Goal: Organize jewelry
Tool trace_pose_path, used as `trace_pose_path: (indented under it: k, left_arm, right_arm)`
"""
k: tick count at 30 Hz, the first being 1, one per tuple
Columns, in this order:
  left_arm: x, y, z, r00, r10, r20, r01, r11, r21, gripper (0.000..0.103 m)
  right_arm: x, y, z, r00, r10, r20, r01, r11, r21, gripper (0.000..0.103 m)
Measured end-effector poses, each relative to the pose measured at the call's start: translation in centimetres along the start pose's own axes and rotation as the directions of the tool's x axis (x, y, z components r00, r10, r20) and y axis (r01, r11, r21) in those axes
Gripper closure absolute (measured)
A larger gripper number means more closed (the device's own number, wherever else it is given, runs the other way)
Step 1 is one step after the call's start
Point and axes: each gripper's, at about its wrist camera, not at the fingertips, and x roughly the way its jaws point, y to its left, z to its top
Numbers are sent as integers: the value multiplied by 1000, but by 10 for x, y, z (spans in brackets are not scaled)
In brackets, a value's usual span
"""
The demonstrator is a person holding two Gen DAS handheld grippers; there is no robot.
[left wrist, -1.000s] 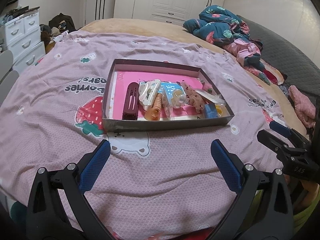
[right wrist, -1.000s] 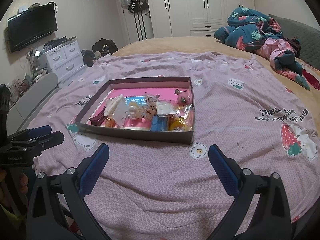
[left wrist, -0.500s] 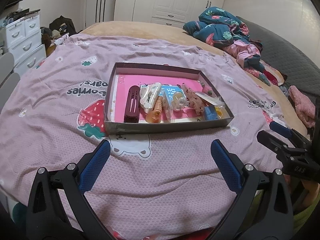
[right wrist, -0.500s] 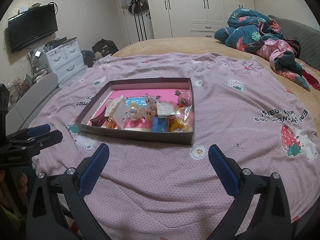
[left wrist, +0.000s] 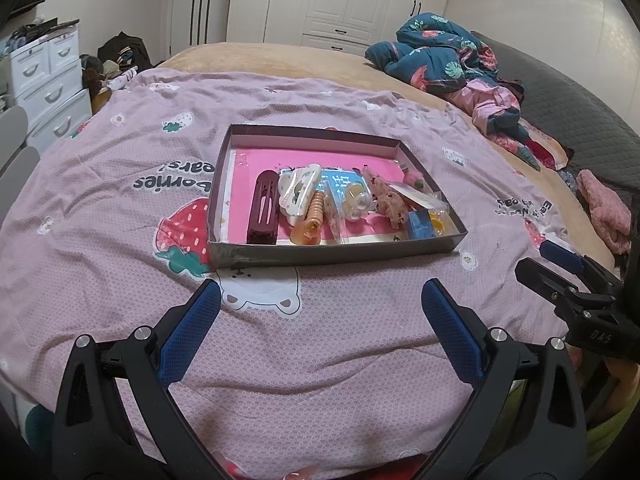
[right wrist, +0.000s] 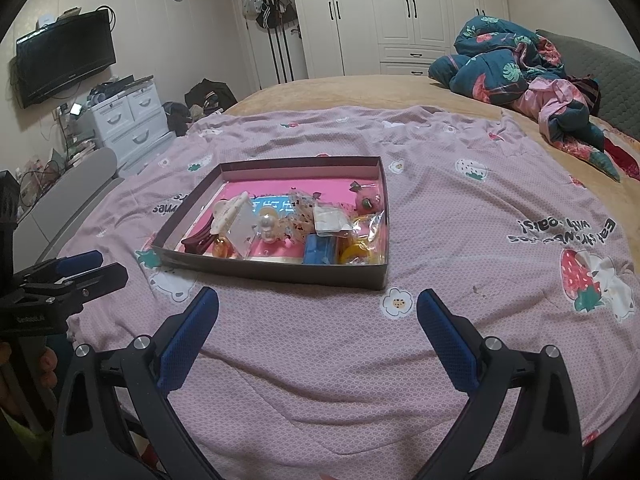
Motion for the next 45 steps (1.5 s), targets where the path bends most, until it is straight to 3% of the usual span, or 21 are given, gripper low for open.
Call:
trace_pose_path:
  k: [17, 24, 30, 34, 38, 40, 42, 43, 45]
  left_arm:
    - [1, 0, -2, 1000, 9, -5, -9, 1000, 3, 9]
    - [2, 2, -3, 1000, -25, 2, 25, 1000, -8, 9]
    - [8, 6, -4, 998, 51, -26, -52, 998, -38, 9]
    - [12, 12, -5, 998, 52, -26, -53, 997, -51, 9]
    - [22, 38, 1, 995, 92, -35, -95, 990, -106, 9]
    - [30, 60, 6, 991, 121, -51, -127, 980, -151, 9]
    - [43, 93, 14, 984, 160, -83, -174, 963, -207, 9]
    - [49, 110, 19, 979, 187, -86, -202, 952, -229, 9]
    - [63, 144, 32, 960, 266, -85, -279, 927, -249, 9]
  right_arm:
    - [-1, 0, 0, 1000, 0, 1, 0, 1000, 0, 4]
    - [-3, 2, 2, 1000, -13, 2, 13, 1000, -1, 4]
    - [0, 1, 5, 1000, -28, -2, 28, 1000, 2, 4]
    - [4, -2, 5, 999, -48, -6, 48, 999, 13, 4]
    - [12, -29, 13, 996, -86, 9, 85, 994, 73, 4]
    - [21, -55, 20, 987, -161, 15, 158, 982, 103, 4]
    - [40, -96, 29, 962, -273, -7, 270, 950, 159, 4]
    - [50, -117, 32, 944, -327, -28, 327, 927, 182, 4]
    - [81, -170, 39, 885, -452, -114, 466, 854, 230, 4]
